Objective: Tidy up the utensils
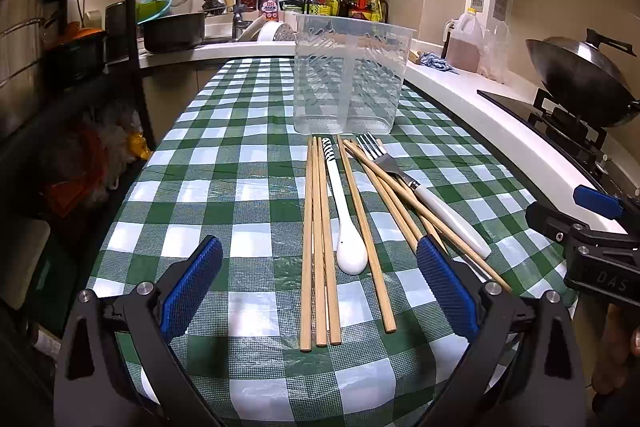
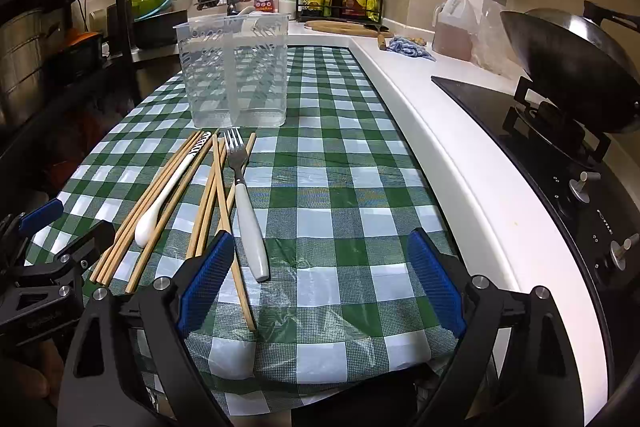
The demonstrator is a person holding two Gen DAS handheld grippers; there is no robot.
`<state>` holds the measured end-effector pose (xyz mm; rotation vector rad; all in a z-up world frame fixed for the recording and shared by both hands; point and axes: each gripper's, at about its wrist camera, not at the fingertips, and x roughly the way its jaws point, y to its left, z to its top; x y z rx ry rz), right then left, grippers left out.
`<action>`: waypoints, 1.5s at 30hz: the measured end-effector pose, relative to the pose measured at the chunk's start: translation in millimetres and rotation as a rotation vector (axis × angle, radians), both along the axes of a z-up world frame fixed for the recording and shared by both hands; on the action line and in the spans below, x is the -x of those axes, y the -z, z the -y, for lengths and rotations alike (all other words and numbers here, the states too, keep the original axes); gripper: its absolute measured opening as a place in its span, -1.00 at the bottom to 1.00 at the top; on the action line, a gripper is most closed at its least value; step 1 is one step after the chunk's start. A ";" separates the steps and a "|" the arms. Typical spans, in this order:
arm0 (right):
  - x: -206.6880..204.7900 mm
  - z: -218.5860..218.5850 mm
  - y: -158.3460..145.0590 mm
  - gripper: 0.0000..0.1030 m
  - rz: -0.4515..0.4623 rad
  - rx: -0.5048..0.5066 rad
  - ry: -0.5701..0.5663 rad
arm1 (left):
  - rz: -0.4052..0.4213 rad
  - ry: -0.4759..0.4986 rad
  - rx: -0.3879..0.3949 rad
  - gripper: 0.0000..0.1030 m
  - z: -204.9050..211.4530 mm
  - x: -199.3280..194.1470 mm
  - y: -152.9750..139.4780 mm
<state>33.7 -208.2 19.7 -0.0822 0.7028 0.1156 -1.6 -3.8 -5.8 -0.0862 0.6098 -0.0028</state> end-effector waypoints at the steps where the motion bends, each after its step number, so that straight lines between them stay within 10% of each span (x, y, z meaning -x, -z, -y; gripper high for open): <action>1: -0.1 0.1 0.0 0.69 0.000 0.001 0.000 | 0.000 0.000 0.001 0.83 -0.1 0.2 0.0; 26: 1.4 -1.7 -0.3 0.68 0.020 0.004 0.001 | 0.004 0.007 0.010 0.80 1.1 1.3 -2.9; 36: -14.4 -10.2 12.2 0.15 -0.079 -0.071 -0.071 | -0.119 -0.009 0.094 -0.29 -16.7 -9.6 15.1; 45: -50.4 -23.2 37.4 -0.28 -0.201 -0.087 -0.134 | -0.182 0.013 0.127 -0.74 -18.8 -12.6 32.2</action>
